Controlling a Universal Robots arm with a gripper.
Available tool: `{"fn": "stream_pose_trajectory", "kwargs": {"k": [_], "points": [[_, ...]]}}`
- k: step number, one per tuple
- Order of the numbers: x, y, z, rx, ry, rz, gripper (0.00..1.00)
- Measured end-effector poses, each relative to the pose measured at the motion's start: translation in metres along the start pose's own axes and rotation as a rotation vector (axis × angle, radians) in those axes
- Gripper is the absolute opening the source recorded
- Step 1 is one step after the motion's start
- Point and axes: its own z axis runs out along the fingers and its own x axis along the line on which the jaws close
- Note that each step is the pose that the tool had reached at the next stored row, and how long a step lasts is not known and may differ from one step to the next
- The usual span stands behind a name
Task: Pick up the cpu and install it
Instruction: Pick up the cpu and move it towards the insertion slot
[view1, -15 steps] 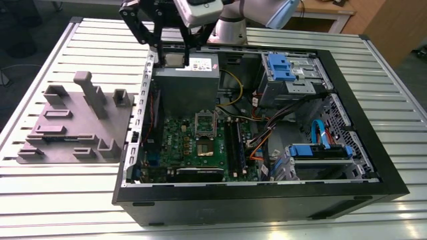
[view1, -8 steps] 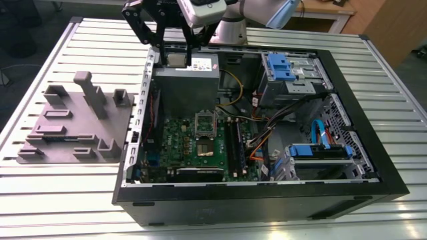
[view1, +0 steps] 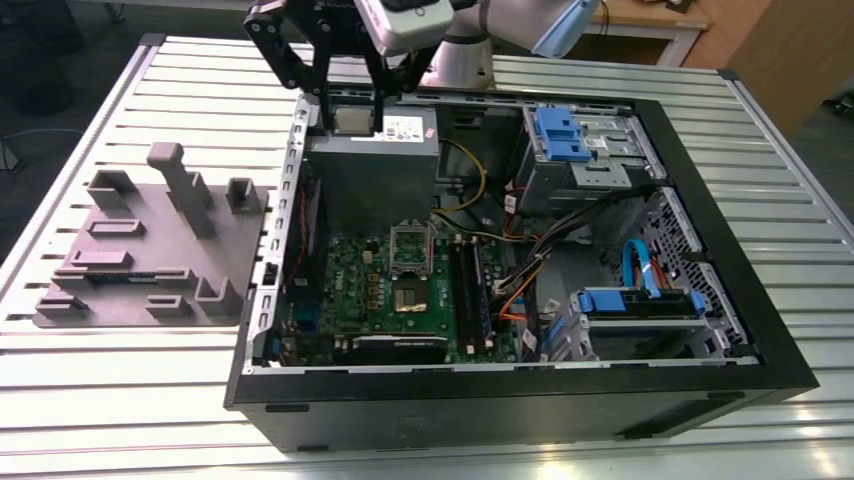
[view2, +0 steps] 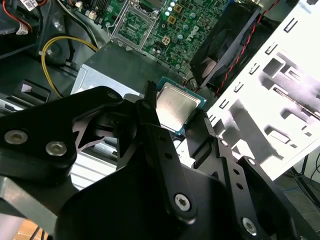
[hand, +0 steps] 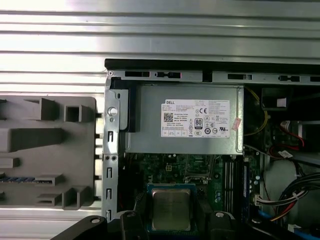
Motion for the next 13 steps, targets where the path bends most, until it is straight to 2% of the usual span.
{"fn": "stream_pose_trajectory", "kwargs": {"k": [4,13], "points": [[-0.0043,-0.0010,0.0006,0.0005,-0.0001,0.002,0.47],[-0.0275,-0.0011,0.0034,0.0017,-0.0004,0.011,0.47]]}}
